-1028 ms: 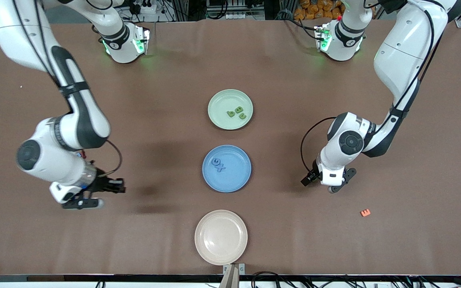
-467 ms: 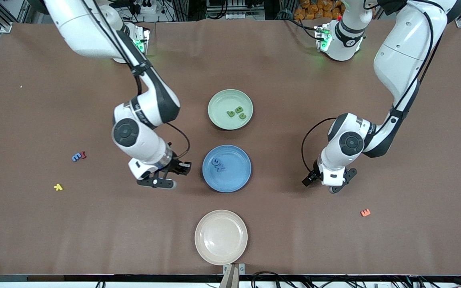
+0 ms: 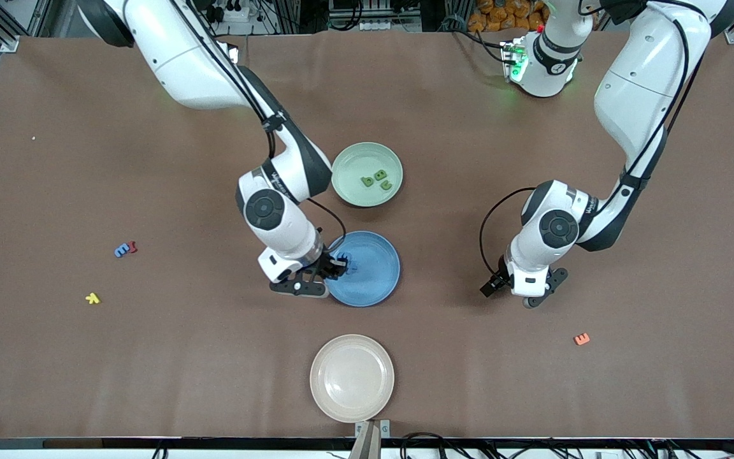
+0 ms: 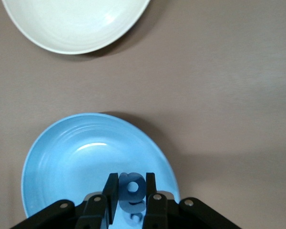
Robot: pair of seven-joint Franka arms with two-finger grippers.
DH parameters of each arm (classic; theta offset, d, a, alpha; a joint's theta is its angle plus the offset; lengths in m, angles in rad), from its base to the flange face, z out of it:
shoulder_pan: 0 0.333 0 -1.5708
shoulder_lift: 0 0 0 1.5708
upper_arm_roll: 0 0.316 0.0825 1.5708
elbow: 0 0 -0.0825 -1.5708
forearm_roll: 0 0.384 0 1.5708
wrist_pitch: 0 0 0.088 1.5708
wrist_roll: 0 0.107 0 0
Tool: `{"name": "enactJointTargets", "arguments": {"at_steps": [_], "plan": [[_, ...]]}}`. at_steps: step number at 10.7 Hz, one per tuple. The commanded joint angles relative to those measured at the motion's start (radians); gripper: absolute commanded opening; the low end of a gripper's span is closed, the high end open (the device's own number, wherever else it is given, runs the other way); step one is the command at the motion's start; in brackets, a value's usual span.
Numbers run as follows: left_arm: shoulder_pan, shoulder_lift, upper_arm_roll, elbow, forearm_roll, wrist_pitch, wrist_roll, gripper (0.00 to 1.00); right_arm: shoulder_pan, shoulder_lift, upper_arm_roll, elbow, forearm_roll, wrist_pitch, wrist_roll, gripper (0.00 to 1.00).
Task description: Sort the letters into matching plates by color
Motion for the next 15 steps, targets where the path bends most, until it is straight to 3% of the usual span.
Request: {"name": "enactJointTargets", "arguments": {"at_steps": [1, 2, 3, 4, 6, 7, 11, 15], "plan": [[-0.015, -0.001, 0.009, -0.003, 0.009, 0.014, -0.021, 1.00, 0.045, 0.073, -0.016, 0.075, 0.030, 0.065, 0.048, 0.19], [-0.017, 0.000, 0.010, -0.001, 0.007, 0.014, -0.022, 0.94, 0.056, 0.082, -0.016, 0.080, 0.043, 0.102, 0.069, 0.34], [-0.015, 0.000, 0.010, -0.001, 0.009, 0.014, -0.030, 0.04, 0.056, 0.082, -0.016, 0.080, 0.043, 0.100, 0.074, 0.93], [-0.015, 0.000, 0.010, 0.000, 0.012, 0.014, -0.031, 0.00, 0.053, 0.081, -0.016, 0.078, 0.037, 0.094, 0.060, 1.00], [-0.015, 0.000, 0.010, 0.000, 0.027, 0.014, -0.033, 0.00, 0.038, 0.062, -0.032, 0.075, 0.041, 0.064, -0.004, 1.00], [-0.015, 0.000, 0.010, 0.000, 0.027, 0.014, -0.033, 0.00, 0.009, 0.049, -0.038, 0.075, 0.038, -0.014, -0.044, 1.00], [-0.015, -0.001, 0.010, 0.002, 0.027, 0.014, -0.031, 0.00, -0.171, -0.020, -0.061, 0.069, 0.037, -0.186, -0.131, 1.00], [-0.030, -0.038, -0.001, 0.011, 0.029, -0.002, -0.034, 0.00, -0.371, -0.051, -0.061, 0.058, 0.028, -0.197, -0.234, 1.00]]}}
